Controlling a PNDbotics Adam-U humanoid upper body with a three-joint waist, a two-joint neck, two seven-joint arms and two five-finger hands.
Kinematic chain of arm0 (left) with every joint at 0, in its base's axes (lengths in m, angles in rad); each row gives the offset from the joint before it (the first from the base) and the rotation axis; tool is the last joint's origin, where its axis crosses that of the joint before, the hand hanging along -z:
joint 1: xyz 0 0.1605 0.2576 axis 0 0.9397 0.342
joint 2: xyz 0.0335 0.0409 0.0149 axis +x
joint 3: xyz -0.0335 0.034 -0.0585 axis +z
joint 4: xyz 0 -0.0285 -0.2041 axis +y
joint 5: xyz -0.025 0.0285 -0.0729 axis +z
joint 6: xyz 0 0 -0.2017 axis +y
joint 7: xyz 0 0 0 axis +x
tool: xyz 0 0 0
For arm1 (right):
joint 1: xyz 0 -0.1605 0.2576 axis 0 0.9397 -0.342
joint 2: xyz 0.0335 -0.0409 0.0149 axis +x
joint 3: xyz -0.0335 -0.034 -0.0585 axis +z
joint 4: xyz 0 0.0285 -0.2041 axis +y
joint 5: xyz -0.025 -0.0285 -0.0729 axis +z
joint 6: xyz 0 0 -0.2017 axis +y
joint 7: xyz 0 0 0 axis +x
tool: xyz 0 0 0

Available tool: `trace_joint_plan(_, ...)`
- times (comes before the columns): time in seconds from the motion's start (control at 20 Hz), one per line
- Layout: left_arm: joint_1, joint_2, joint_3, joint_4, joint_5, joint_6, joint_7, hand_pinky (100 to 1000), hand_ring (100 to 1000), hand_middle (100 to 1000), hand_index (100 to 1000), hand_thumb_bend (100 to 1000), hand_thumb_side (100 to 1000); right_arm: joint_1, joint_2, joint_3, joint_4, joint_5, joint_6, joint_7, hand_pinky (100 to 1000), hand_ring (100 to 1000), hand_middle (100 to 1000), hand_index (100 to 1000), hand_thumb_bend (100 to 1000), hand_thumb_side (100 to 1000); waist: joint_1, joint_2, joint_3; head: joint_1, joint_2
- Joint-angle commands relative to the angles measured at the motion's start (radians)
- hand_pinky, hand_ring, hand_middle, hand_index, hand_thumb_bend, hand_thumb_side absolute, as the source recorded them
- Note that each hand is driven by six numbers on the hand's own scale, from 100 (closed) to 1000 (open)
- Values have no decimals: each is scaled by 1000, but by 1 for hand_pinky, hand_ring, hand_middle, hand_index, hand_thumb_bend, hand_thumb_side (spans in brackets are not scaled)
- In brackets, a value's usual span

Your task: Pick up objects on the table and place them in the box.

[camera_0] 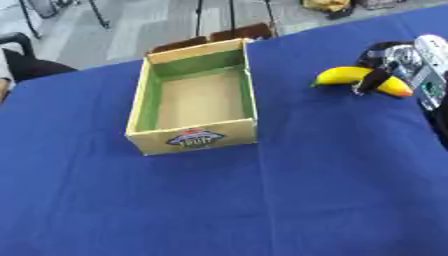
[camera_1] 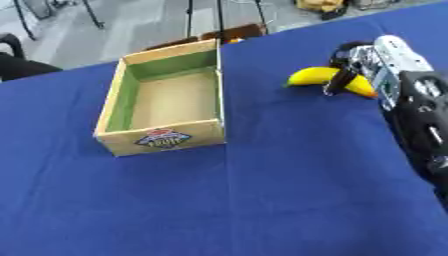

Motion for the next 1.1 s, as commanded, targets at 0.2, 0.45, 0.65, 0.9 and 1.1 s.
trace_joint_plan(0.2, -6, 21, 2, -20, 1, -4, -1, 398, 821, 825, 782, 100, 936, -4, -3, 10, 8, 17, -12, -74, 711, 898, 739, 764, 100, 330, -6, -12, 1, -1, -11)
trace_joint_plan(0.45, -6, 22, 3, -20, 0, -4, -1, 398, 820, 824, 782, 100, 937, -3, -3, 14, 6, 19, -21, -117, 693, 888, 722, 747, 100, 334, -7, -14, 0, -1, -12)
trace_joint_plan(0.65, -5, 23, 3, -20, 1, -4, -1, 398, 820, 824, 782, 100, 938, -5, -2, 12, 1, 15, -23, -134, 688, 885, 715, 738, 100, 347, -8, -15, -1, -1, -12)
trace_joint_plan(0.9, -6, 25, 3, -20, 1, -3, -1, 399, 821, 824, 783, 100, 937, -13, -2, 12, -13, 16, -23, -140, 680, 877, 705, 725, 100, 370, -10, -18, -4, -1, -11)
trace_joint_plan(1.1, -6, 28, 4, -20, 0, -3, -1, 400, 820, 824, 783, 100, 936, -18, -1, 7, -31, 23, -21, -146, 678, 875, 702, 719, 100, 389, -13, -21, -4, -1, -10)
